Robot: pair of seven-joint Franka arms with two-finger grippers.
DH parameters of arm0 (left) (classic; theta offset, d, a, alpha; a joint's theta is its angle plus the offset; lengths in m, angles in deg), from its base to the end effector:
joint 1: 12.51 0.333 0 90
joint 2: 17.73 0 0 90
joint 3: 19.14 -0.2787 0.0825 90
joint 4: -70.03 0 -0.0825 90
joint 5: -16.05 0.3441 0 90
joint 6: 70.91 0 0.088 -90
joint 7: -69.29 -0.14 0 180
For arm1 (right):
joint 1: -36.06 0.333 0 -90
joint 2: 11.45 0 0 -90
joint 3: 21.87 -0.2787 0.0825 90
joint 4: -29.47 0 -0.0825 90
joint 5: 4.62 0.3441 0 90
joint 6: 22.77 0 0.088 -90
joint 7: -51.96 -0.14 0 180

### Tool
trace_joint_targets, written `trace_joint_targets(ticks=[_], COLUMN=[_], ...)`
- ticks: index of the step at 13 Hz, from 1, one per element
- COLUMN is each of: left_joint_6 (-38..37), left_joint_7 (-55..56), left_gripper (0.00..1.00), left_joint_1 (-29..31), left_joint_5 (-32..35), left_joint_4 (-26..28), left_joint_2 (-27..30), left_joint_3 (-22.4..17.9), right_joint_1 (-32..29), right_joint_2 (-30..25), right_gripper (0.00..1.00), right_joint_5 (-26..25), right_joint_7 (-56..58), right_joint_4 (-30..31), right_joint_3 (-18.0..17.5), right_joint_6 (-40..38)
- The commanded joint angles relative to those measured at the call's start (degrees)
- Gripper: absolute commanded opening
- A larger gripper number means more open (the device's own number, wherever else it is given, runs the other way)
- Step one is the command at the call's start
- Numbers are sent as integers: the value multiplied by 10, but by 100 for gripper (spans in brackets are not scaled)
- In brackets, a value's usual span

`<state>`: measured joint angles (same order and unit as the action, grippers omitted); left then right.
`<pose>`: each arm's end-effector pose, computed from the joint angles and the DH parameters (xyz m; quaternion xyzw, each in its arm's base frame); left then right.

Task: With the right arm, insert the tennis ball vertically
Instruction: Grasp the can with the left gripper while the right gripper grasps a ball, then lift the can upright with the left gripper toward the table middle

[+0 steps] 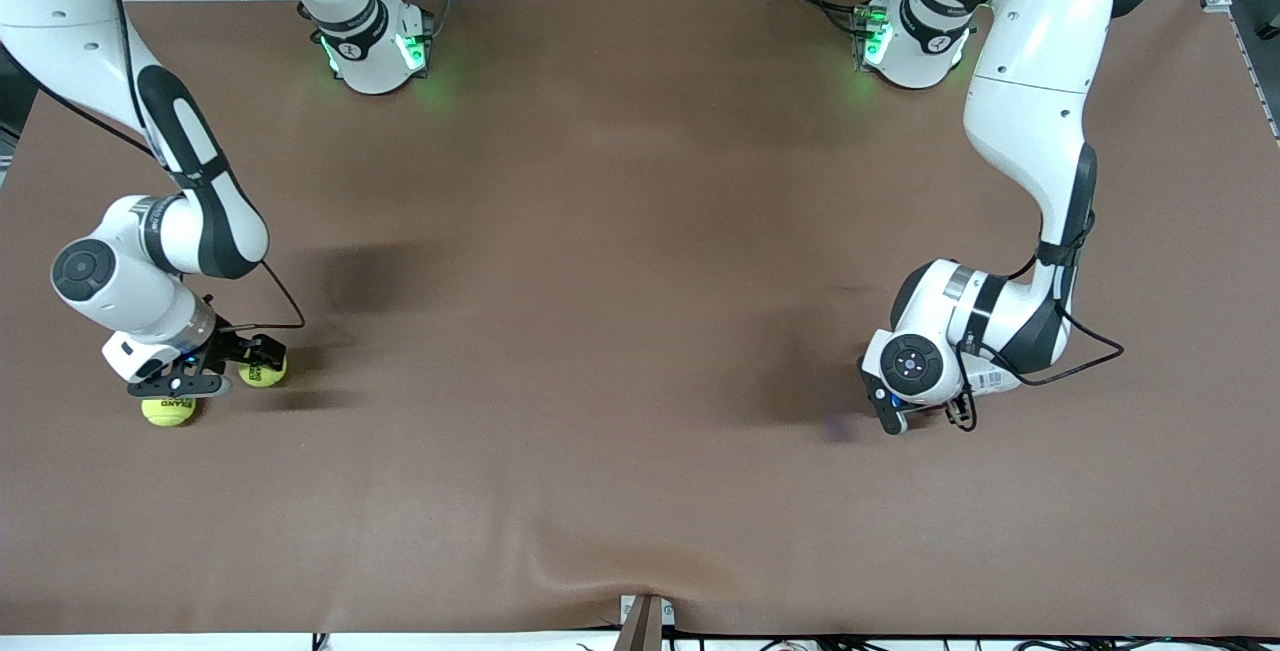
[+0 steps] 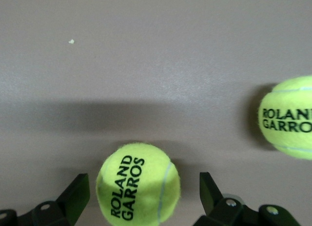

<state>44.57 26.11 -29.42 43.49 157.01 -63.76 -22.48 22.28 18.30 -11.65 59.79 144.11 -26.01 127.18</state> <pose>0.6069 -0.1075 0.1424 -0.7740 0.5758 0.1991 0.1724 0.5707 -0.0959 0.1723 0.9982 0.0301 0.0469 0.0230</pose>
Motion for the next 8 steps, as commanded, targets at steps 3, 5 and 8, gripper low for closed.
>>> trace_joint_targets(ticks=[3, 5, 8], left_joint_6=[10, 9, 9], left_joint_7=[-23, -34, -34], left_gripper=[48, 49, 49], left_joint_1=[-20, -36, -23], left_joint_5=[9, 0, -29], left_joint_4=[4, -2, -35], left_joint_2=[20, 44, 66], left_joint_3=[-2, 2, 60], right_joint_1=[-8, -10, -8], right_joint_2=[2, 2, -6], right_gripper=[95, 58, 0], right_joint_5=[5, 6, 7], right_joint_7=[10, 10, 5], right_joint_4=[15, 15, 18], right_joint_3=[-10, -11, -16], right_joint_6=[21, 22, 13])
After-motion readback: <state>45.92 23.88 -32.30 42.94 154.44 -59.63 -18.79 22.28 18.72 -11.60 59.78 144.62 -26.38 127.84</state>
